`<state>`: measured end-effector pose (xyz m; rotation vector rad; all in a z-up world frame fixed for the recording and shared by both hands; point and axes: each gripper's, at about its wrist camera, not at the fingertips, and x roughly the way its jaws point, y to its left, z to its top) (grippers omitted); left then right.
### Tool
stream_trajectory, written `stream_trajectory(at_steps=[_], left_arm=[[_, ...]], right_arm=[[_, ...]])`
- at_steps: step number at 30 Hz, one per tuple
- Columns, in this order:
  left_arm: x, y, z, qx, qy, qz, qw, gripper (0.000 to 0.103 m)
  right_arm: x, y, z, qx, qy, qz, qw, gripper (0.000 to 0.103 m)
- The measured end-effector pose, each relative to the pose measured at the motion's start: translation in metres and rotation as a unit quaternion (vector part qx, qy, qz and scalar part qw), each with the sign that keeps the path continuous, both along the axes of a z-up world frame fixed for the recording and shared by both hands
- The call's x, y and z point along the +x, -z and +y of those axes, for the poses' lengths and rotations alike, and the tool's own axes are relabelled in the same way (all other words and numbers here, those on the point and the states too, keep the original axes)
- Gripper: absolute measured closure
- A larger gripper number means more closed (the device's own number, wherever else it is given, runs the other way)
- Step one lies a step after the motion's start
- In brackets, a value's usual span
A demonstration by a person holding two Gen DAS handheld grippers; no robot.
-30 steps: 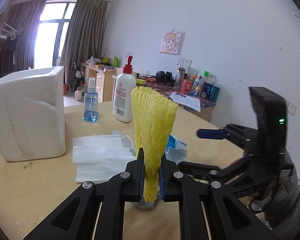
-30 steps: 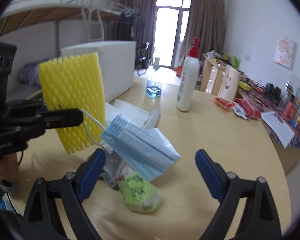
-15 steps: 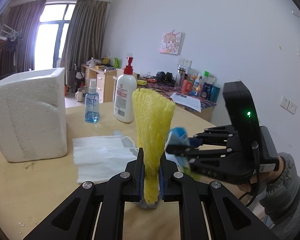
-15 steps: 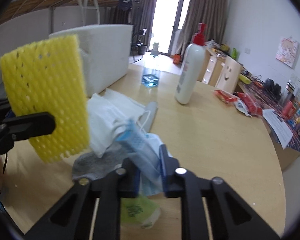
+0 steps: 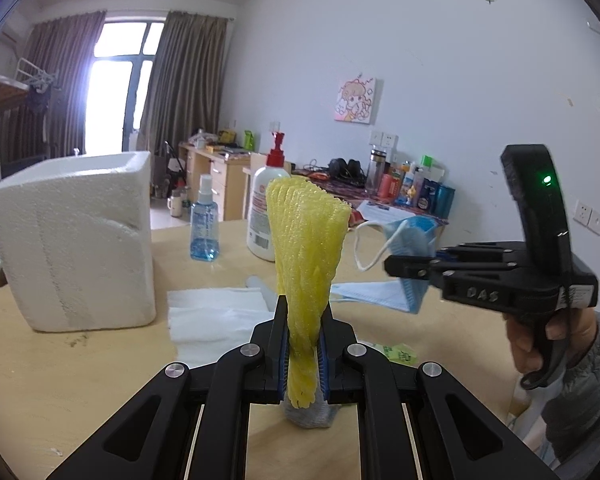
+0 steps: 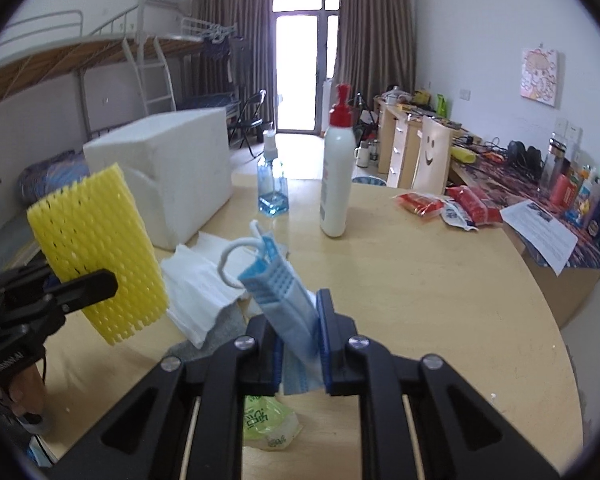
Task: Organize soft objects
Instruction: 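Grasp the blue face mask with the right gripper and lift it, then carry the yellow sleeve and blue mask toward the white foam box with both grippers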
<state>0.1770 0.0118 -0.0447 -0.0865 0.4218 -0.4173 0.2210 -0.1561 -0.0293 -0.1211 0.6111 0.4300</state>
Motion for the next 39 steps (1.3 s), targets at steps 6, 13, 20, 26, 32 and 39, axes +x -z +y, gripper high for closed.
stream_trajectory(at_steps=[6,13,20,26,32,39], left_arm=[[-0.003,-0.003,-0.002,0.010,-0.017,-0.009,0.9998,0.091],[-0.002,-0.006,0.000,0.015,-0.029,-0.014,0.9994,0.091],[-0.010,-0.019,-0.001,0.033,-0.050,-0.029,0.9978,0.091],[-0.028,-0.040,0.006,0.040,-0.075,-0.035,0.9958,0.091],[-0.043,-0.048,0.017,0.051,-0.114,-0.034,0.9916,0.091],[-0.056,-0.059,0.034,0.048,-0.145,-0.038,0.9876,0.091]], right_arm=[[-0.013,-0.011,-0.009,0.034,0.006,-0.019,0.999,0.085],[-0.025,-0.018,-0.014,0.067,0.007,-0.031,0.997,0.085],[-0.039,-0.034,-0.006,0.074,-0.005,-0.059,0.995,0.085],[-0.050,-0.048,0.002,0.083,-0.021,-0.080,0.993,0.085],[-0.059,-0.057,0.012,0.091,-0.042,-0.093,0.991,0.085],[-0.069,-0.071,0.030,0.090,-0.072,-0.113,0.987,0.085]])
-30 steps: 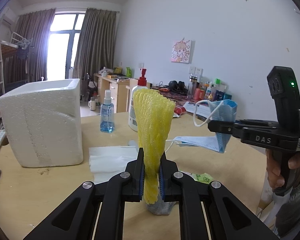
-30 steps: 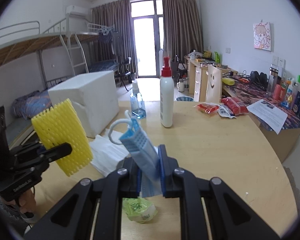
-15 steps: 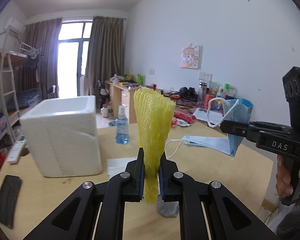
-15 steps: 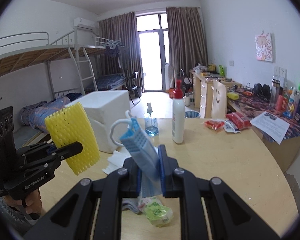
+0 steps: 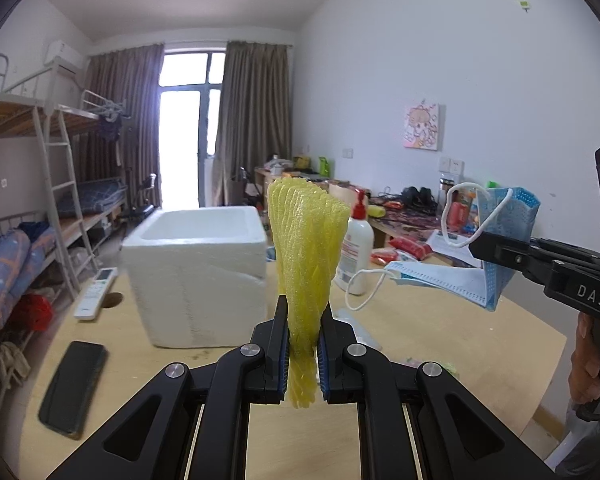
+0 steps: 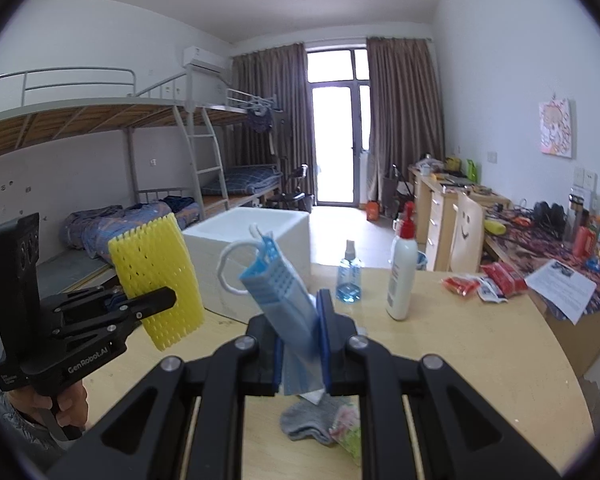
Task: Organize soft objects
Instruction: 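Carry the yellow sleeve and blue mask toward the white foam box with both grippers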
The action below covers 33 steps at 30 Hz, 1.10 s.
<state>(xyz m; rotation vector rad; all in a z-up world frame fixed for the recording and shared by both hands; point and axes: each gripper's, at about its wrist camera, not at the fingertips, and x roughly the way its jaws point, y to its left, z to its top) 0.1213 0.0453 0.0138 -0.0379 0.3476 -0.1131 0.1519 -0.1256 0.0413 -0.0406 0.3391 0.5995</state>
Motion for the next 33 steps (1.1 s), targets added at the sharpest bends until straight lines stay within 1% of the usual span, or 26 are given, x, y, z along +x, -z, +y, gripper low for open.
stream_trajectory(at_steps=[5,9,14,19,24,30,33], left_arm=[[-0.010,-0.010,0.015,0.004,-0.026,-0.010,0.9996,0.091],[-0.018,-0.017,0.031,0.010,-0.056,-0.014,0.9983,0.091],[-0.018,-0.023,0.049,0.013,-0.090,-0.012,0.9958,0.091],[-0.010,-0.032,0.061,0.016,-0.110,-0.016,0.9937,0.091],[0.002,-0.041,0.069,0.019,-0.115,-0.026,0.9929,0.091],[0.027,-0.053,0.082,0.006,-0.127,-0.021,0.9916,0.091],[0.036,-0.060,0.084,0.004,-0.126,-0.026,0.9916,0.091]], right_arm=[[-0.001,-0.006,0.020,-0.003,-0.022,-0.006,1.000,0.085],[-0.001,-0.011,0.041,-0.002,-0.049,-0.011,0.999,0.085],[0.005,-0.014,0.068,-0.013,-0.076,-0.014,0.997,0.085],[0.013,-0.018,0.082,-0.013,-0.088,-0.017,0.996,0.085],[0.026,-0.032,0.092,-0.010,-0.085,-0.024,0.996,0.085],[0.042,-0.047,0.103,-0.008,-0.079,-0.035,0.996,0.085],[0.049,-0.052,0.106,-0.008,-0.077,-0.039,0.996,0.085]])
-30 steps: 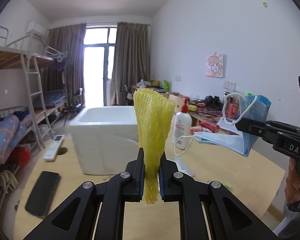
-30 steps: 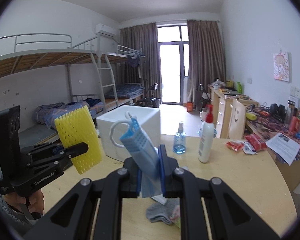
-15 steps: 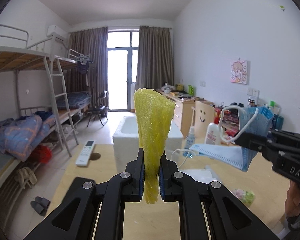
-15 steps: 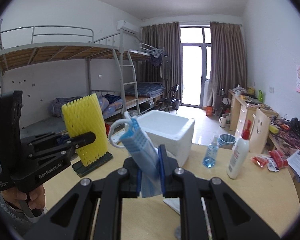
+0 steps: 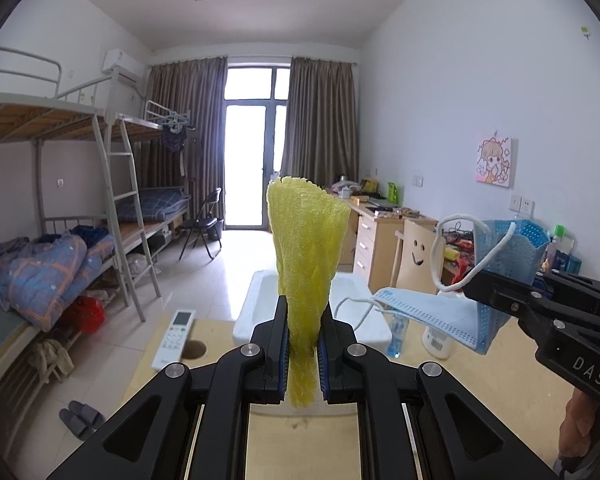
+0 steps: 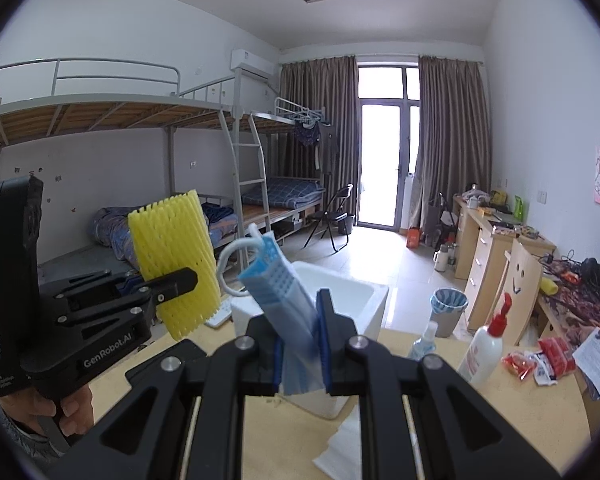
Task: Organize soft objects
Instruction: 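Carry the yellow sleeve and blue mask toward the white foam box with both grippers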
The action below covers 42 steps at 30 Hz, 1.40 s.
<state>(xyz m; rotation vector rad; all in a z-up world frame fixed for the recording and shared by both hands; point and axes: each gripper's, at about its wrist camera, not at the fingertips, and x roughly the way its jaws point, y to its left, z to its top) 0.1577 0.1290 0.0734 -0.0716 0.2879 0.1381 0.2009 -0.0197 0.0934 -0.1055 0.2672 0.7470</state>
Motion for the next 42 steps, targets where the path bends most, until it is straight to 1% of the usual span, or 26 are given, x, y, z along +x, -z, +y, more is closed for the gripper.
stream_trajectory(at_steps=[7,11,17,25,29,33,37,40,42], left_arm=[[0.020,-0.017,0.005,0.000,0.000,-0.001,1.0000,0.091],[0.027,-0.025,0.006,0.000,0.000,-0.008,1.0000,0.091],[0.039,-0.037,0.012,-0.004,-0.003,-0.019,0.9998,0.091],[0.062,-0.038,0.024,-0.021,-0.018,-0.024,0.9993,0.091],[0.080,-0.031,0.025,-0.012,-0.022,-0.016,0.9995,0.091],[0.098,-0.027,0.023,0.007,-0.020,-0.008,0.9997,0.091],[0.102,-0.026,0.026,0.022,-0.031,-0.011,0.9992,0.091],[0.110,-0.021,0.024,0.025,-0.027,-0.005,0.9993,0.091],[0.114,-0.016,0.019,0.031,-0.015,0.003,0.9994,0.091]], right_arm=[[0.013,-0.022,0.012,0.007,0.002,-0.013,1.000,0.085],[0.017,-0.028,0.019,0.003,0.004,-0.029,1.000,0.085],[0.028,-0.038,0.023,0.015,0.002,-0.035,0.999,0.085],[0.052,-0.036,0.029,0.031,-0.004,-0.024,0.999,0.085],[0.069,-0.031,0.032,0.033,0.000,-0.018,0.999,0.085],[0.087,-0.025,0.036,0.035,0.007,-0.006,0.999,0.085],[0.100,-0.017,0.038,0.032,0.016,0.008,0.999,0.085],[0.107,-0.010,0.039,0.030,0.017,0.020,0.999,0.085],[0.108,-0.008,0.041,0.031,0.016,0.025,0.999,0.085]])
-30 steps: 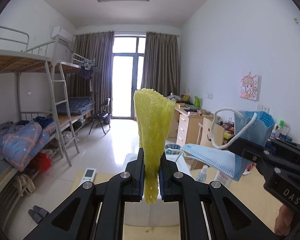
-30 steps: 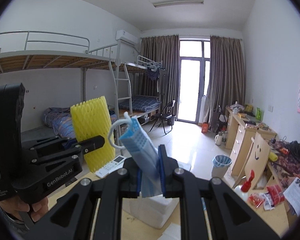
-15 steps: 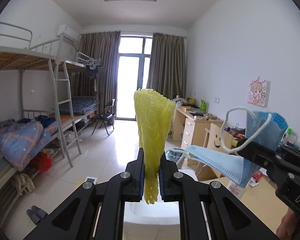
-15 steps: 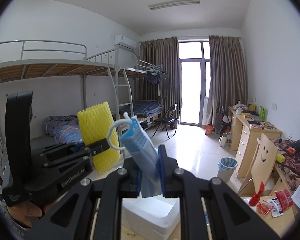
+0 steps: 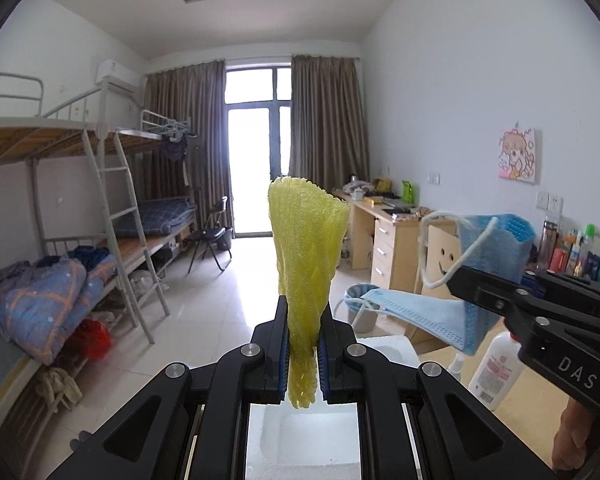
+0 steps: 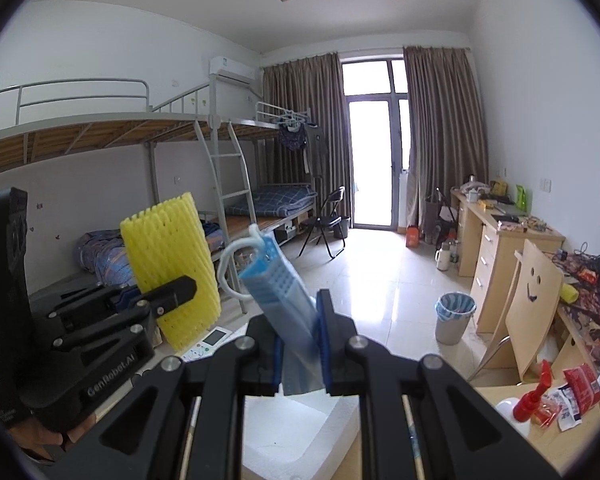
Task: Organize soft objects
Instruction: 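Carry the yellow sleeve and blue mask toward the white foam box with both grippers, then lower the yellow sleeve into the white foam box and open the left gripper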
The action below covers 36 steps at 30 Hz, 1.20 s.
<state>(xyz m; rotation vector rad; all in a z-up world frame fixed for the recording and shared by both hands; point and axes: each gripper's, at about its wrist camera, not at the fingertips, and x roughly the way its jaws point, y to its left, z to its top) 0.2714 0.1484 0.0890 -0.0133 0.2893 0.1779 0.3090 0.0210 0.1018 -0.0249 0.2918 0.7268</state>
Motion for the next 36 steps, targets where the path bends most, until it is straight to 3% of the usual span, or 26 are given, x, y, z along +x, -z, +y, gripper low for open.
stream_trajectory(at_steps=[5,15,22,31,33,35,36], left_arm=[[0.013,0.005,0.001,0.004,0.024,0.009,0.9997,0.091],[0.036,0.019,0.011,-0.013,0.026,0.055,0.9981,0.091],[0.048,0.030,-0.004,-0.033,0.080,0.093,0.9919,0.091],[0.050,0.029,-0.010,-0.023,0.077,0.105,0.9912,0.089],[0.052,0.029,-0.008,-0.022,0.074,0.105,0.9915,0.067],[0.054,0.029,-0.006,-0.022,0.067,0.109,0.9915,0.019],[0.053,0.029,-0.005,-0.020,0.064,0.109,0.9918,0.013]], right_arm=[[0.005,0.003,0.007,-0.012,0.004,0.003,1.000,0.085],[0.017,0.007,0.008,-0.033,0.033,0.039,0.998,0.085],[0.013,-0.001,-0.001,-0.030,0.055,0.035,0.997,0.085],[0.011,-0.003,0.000,-0.031,0.053,0.031,0.998,0.085],[0.014,-0.002,-0.002,-0.031,0.052,0.032,0.998,0.085],[0.015,-0.001,-0.002,-0.032,0.054,0.033,0.998,0.085],[0.016,-0.002,-0.003,-0.031,0.054,0.033,0.997,0.085]])
